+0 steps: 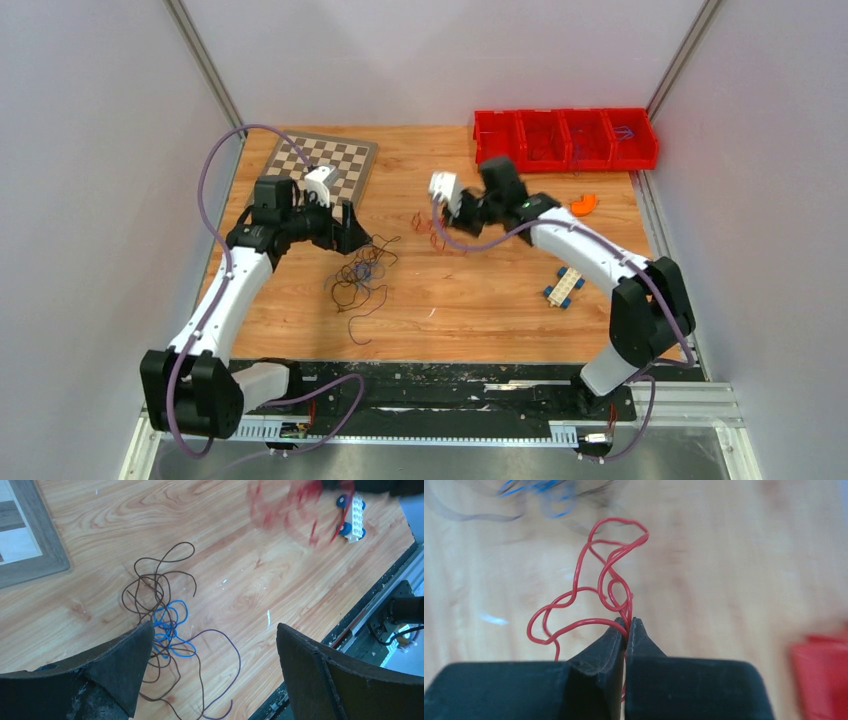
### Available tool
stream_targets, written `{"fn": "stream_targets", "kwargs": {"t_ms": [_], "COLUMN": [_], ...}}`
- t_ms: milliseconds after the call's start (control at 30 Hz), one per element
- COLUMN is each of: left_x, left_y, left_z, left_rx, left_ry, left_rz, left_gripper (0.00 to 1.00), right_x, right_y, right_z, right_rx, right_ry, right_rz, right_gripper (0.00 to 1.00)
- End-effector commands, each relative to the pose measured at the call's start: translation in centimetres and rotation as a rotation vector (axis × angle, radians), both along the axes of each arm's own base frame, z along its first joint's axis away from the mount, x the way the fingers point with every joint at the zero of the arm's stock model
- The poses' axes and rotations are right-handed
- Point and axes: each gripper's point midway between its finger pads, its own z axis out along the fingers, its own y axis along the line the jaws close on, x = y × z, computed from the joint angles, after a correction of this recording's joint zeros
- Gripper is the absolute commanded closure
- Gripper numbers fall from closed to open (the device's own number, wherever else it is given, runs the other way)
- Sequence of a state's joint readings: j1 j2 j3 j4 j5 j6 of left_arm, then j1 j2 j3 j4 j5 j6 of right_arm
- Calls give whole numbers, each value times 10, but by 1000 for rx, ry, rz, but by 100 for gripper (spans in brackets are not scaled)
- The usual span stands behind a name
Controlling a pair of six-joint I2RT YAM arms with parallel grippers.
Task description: Untangle the cables
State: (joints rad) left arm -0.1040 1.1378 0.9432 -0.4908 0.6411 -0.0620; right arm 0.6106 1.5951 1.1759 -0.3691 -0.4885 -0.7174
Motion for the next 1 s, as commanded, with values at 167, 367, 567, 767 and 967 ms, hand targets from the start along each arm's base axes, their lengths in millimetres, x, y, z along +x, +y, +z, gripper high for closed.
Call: {"fn": "stream_targets", "kwargs": {"t_ms": [167,367,567,767,967], "left_x": [52,76,93,100,102], "left_y": [-14,-17,-14,-6,-2], "left_z": [30,24,20,16,15], "left_rx": [-74,-95,-100,-119,-110], "left_ry": [-65,-32,-1,36,42], "left_rz": [-30,-16,5,32,37], "left_gripper": [0,0,0,0,0], "right_x": [197,301,351,368,380], "right_y": [-123,-208,-250,-274,-300], "right_z": [137,125,75,40,10], "right_rx": [261,341,238,208,145], "right_ry": [-133,-114,-186,-234,-284], "right_rz": [-503,-842,-1027,-1153,-1249], "right_gripper": [100,100,100,100,100]}}
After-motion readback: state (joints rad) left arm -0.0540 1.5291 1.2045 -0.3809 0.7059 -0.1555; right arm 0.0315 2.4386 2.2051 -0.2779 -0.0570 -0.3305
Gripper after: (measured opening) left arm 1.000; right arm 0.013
